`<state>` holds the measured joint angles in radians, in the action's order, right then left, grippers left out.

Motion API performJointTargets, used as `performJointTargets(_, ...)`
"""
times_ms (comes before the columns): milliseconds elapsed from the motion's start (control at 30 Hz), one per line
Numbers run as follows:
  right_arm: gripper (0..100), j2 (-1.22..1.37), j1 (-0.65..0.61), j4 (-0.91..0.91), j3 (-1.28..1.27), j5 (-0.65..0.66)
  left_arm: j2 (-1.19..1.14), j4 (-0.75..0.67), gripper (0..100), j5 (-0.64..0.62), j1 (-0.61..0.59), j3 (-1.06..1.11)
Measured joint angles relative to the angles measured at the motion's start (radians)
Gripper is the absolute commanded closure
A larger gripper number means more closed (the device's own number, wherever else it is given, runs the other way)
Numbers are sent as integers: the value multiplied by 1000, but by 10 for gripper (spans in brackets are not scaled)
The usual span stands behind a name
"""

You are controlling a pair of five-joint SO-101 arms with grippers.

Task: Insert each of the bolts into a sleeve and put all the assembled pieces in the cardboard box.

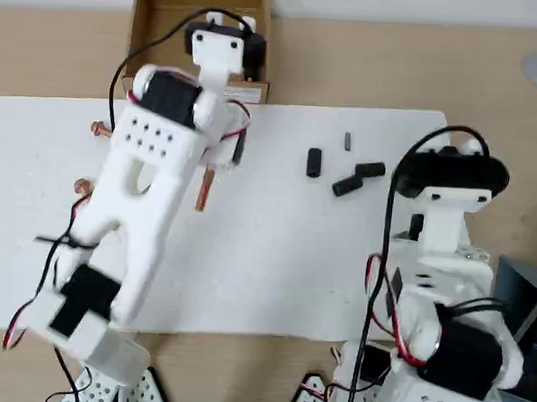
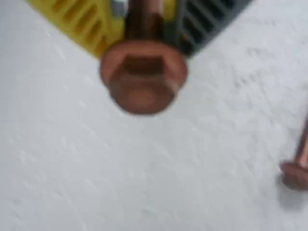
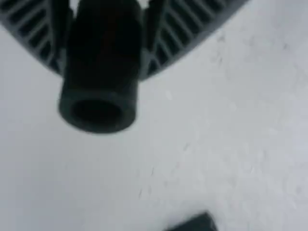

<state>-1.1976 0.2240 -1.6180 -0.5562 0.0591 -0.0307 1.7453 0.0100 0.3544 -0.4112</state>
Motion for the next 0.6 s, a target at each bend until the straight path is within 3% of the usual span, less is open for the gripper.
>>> performJointTargets(267,988,-176,-97,157,-261,0,242,-112,998,-48,6,290)
performJointTargets(600,989,-402,-290,358,-565,-25,667,-497,999,-49,32,910)
